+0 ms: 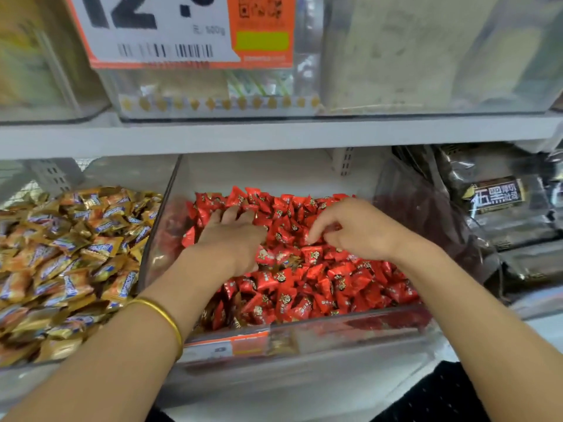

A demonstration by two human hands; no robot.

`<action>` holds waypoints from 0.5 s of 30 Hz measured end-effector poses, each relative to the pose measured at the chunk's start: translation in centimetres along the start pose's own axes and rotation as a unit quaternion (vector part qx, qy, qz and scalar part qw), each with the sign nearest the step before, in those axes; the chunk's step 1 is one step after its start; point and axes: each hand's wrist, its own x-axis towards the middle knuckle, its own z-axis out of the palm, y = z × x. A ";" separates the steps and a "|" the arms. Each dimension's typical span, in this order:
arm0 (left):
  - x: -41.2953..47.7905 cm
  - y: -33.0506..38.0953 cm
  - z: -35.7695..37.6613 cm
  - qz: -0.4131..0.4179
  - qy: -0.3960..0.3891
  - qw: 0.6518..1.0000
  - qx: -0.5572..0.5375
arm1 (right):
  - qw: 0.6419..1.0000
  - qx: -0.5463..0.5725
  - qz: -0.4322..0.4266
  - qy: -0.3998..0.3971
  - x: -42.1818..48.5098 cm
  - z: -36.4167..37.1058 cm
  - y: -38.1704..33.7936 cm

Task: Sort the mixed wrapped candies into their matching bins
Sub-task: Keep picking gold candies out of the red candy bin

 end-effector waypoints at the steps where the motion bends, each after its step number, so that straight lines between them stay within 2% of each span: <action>1: 0.0 0.0 0.0 -0.003 0.004 1.000 0.002 | 0.999 0.012 -0.025 -0.026 0.5 0.6 -0.5; 5: -0.5 0.1 -0.7 0.008 0.039 0.997 -0.062 | 0.988 -0.043 -0.040 -0.144 2.5 3.3 -0.8; 10: -1.2 0.6 -1.0 0.068 0.104 0.982 -0.145 | 0.984 -0.055 -0.024 -0.168 3.7 4.4 -0.6; 13: -1.0 0.8 -0.6 0.084 0.061 0.982 -0.157 | 0.979 -0.089 -0.022 -0.182 3.7 4.7 -0.7; 15: -1.0 0.6 -0.3 0.076 0.030 0.989 -0.126 | 0.978 -0.074 -0.001 -0.197 3.3 4.5 -0.4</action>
